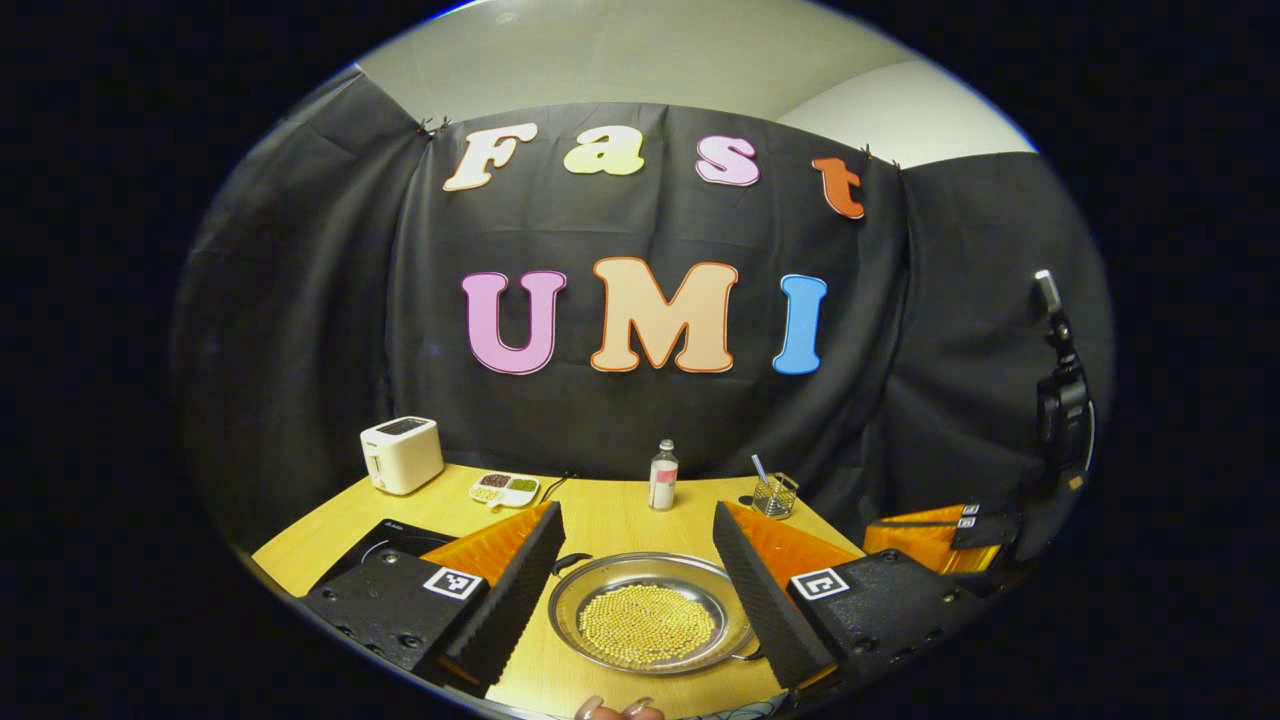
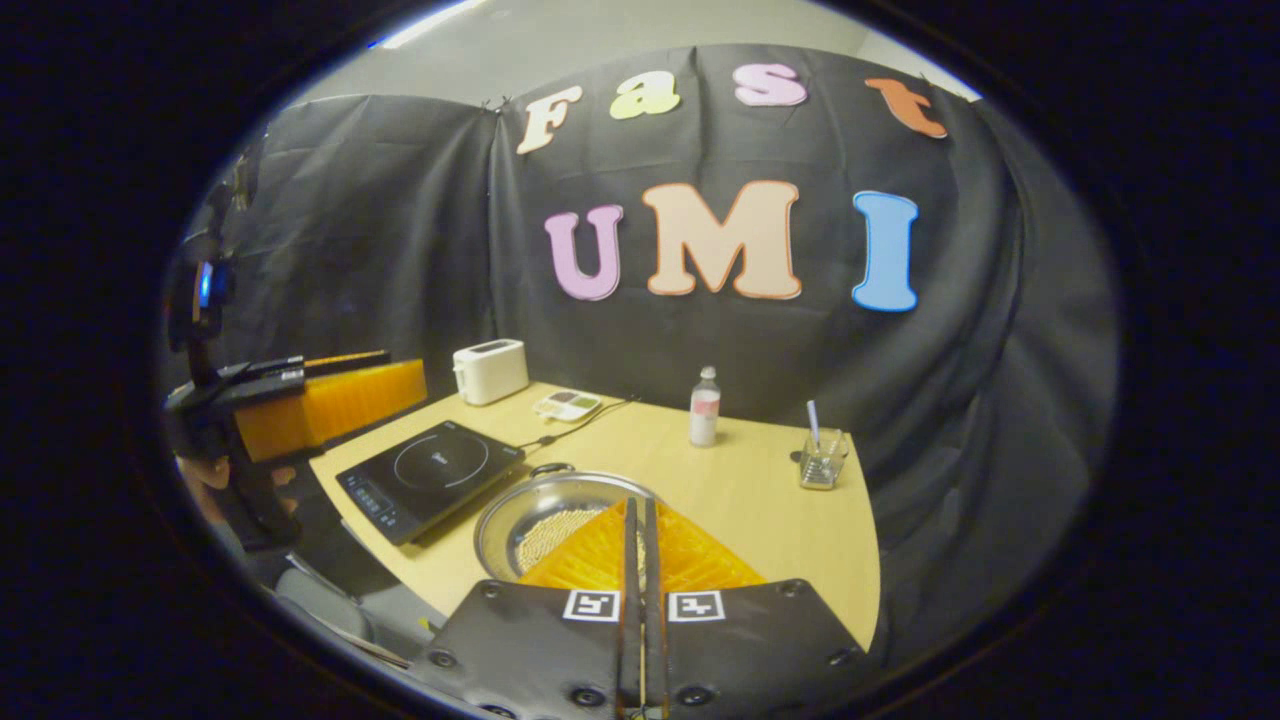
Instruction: First push the handle of the pot to place it horizontally, then grasp the pot with both hands and set it on the induction cooktop.
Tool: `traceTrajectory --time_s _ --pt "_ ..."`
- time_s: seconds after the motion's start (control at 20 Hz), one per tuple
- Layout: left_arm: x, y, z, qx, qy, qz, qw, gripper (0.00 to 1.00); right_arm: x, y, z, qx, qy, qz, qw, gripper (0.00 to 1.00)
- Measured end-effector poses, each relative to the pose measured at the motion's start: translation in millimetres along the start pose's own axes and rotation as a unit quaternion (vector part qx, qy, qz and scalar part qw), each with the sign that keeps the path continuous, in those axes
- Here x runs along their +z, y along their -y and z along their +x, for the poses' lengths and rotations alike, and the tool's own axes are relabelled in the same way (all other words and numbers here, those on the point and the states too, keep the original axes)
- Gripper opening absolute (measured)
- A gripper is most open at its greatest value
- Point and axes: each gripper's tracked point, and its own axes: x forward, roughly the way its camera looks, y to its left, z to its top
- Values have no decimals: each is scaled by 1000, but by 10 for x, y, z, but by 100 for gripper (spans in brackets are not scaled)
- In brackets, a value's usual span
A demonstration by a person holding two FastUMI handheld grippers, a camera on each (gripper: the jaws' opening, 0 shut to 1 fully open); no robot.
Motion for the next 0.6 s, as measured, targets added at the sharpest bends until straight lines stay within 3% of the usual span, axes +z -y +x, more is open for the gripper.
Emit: traceTrajectory --time_s 0.15,0.2,0.55,0.6 --pt "-52 -65 110 -12 -7 21 1000 96 -171 -66 130 3 -20 9 1000 0" --pt "-72 -99 154 -18 -8 26 999 96 -241 -115 205 5 -28 20 999 7" --pt "-222 -247 438 -54 -29 29 998 96 -860 -378 422 -5 -102 30 994 0" --pt "-245 -275 460 -55 -34 28 998 96 -920 -392 438 -7 -111 31 993 4"
